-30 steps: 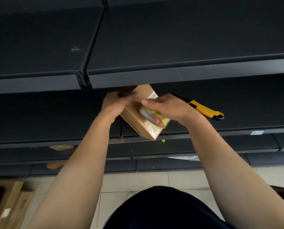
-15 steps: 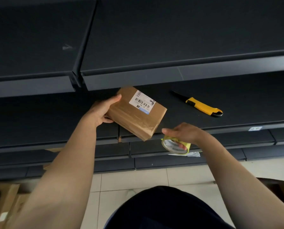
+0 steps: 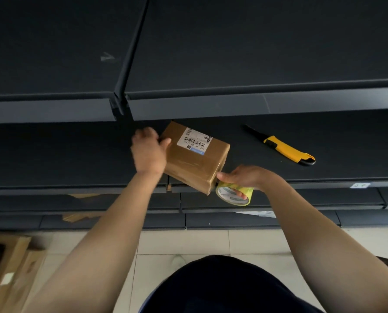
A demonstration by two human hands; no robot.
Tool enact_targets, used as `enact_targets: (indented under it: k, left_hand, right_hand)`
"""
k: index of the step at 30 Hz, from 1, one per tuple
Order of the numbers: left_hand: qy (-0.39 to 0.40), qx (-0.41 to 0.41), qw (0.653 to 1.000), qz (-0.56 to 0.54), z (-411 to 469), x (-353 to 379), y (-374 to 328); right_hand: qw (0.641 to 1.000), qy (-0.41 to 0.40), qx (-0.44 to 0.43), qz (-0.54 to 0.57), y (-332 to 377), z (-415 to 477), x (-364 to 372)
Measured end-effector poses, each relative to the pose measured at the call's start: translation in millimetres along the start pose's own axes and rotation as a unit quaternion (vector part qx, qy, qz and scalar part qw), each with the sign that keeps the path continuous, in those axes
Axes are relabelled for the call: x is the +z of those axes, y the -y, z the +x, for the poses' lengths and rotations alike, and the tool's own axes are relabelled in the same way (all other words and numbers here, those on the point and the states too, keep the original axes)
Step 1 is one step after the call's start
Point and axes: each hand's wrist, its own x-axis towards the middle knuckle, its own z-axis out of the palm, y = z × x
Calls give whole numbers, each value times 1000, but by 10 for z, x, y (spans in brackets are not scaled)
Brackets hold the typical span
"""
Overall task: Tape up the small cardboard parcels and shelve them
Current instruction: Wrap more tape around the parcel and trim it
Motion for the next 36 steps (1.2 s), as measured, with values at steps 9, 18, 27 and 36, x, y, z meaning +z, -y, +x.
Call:
enact_targets:
  k: [9,18,27,36]
  left_hand:
    - [106,71,984,127,-688,267,-538]
    - [153,79,968,180,-678,346,-662]
    - [164,94,969,157,-648,264,-656]
    - [193,84,970,119,-588,94,-642]
  right_hand:
    - [998,-21,13,52,1,-42,55]
    - [974,-21,-46,222,-310,-255,244]
    - [993,-62,-3,101,-189,-127,352]
    - [965,-72,-43,247,-239,-254,413]
